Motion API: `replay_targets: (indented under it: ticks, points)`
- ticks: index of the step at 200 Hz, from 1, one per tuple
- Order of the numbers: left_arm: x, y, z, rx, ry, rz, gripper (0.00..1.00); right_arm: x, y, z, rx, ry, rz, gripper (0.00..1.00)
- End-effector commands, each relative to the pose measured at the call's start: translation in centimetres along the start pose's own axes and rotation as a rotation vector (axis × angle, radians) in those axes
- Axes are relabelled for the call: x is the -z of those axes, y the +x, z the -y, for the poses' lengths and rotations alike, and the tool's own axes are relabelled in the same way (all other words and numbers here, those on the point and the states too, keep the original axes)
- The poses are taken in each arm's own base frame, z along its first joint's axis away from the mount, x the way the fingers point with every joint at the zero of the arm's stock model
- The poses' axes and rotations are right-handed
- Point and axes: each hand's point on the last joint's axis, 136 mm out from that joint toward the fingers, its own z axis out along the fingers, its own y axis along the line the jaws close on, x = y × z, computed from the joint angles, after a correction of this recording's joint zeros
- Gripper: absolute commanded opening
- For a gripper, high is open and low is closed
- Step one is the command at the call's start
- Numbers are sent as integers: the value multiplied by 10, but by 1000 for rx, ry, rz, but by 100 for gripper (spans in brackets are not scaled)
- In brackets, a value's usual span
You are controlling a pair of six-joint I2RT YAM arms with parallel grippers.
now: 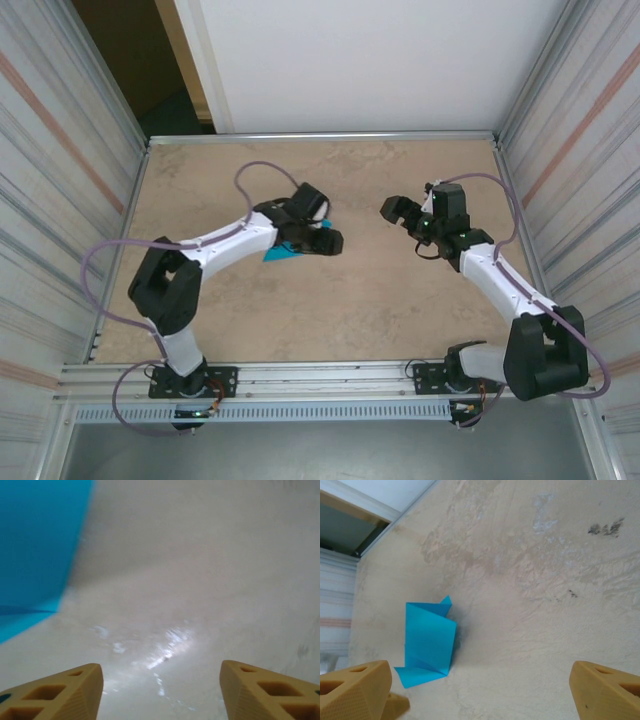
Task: Fold a paper plane with a square sheet of paper (pick it up from the middle)
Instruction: Turn over the paper at the center of the table, then move the paper to the center of the table.
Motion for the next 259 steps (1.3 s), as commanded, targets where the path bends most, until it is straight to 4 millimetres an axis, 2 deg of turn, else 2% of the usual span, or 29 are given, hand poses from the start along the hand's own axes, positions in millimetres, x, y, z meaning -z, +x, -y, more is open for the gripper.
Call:
replay_targets:
  ticks: [1,32,77,145,177,211,238,259]
  points:
    - [4,-16,-29,120,44,46,67,-7,5,-6,-26,-48,-41,90]
    - [-2,-28,-61,189,42,62,68,-10,6,-4,-36,-39,-44,90]
    - [-15,-35,-91,216,-19,56,69,-11,3,-3,-35,-27,-38,90]
    - [-30,-31,-113,243,-49,30,69,-16,6,-1,-40,-22,-58,90]
    - [-36,-29,-120,289,-13,15,69,-23,12,-3,-47,-31,-92,89]
    - [-42,-20,-126,372,39,-16,68,-37,28,-7,-62,-33,-153,88]
    - [-44,-11,-117,403,84,-49,66,-48,45,-12,-79,-38,-199,87]
    - [-44,2,-103,423,113,-80,65,-55,59,-16,-91,-42,-236,86]
